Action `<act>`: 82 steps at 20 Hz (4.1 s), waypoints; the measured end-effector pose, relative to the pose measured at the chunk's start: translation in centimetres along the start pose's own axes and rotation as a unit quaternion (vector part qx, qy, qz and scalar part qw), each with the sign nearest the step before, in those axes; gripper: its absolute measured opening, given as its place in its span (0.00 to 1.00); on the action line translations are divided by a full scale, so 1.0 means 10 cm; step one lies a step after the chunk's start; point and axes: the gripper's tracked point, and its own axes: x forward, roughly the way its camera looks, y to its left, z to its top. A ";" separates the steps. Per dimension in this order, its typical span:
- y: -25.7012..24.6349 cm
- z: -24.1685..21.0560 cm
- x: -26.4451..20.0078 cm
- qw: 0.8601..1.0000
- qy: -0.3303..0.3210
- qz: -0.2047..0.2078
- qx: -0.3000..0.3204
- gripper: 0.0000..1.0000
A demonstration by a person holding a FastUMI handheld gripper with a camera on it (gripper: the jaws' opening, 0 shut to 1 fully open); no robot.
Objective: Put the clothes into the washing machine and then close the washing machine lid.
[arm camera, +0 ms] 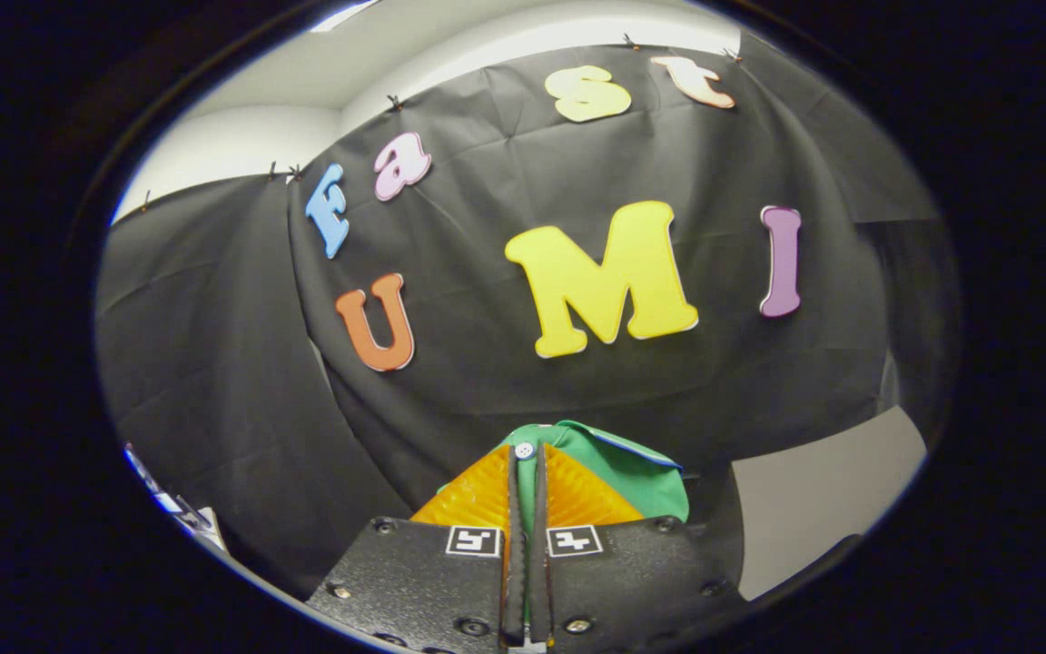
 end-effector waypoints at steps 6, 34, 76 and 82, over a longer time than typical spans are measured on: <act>-0.11 -0.68 0.45 0.998 0.057 -0.006 0.024 0.06; -0.76 -3.23 1.50 0.942 0.308 -0.108 0.077 0.06; -0.87 -3.07 1.41 0.940 0.302 -0.156 -0.037 0.81; -0.79 -2.30 1.44 0.961 0.228 -0.150 -0.051 0.81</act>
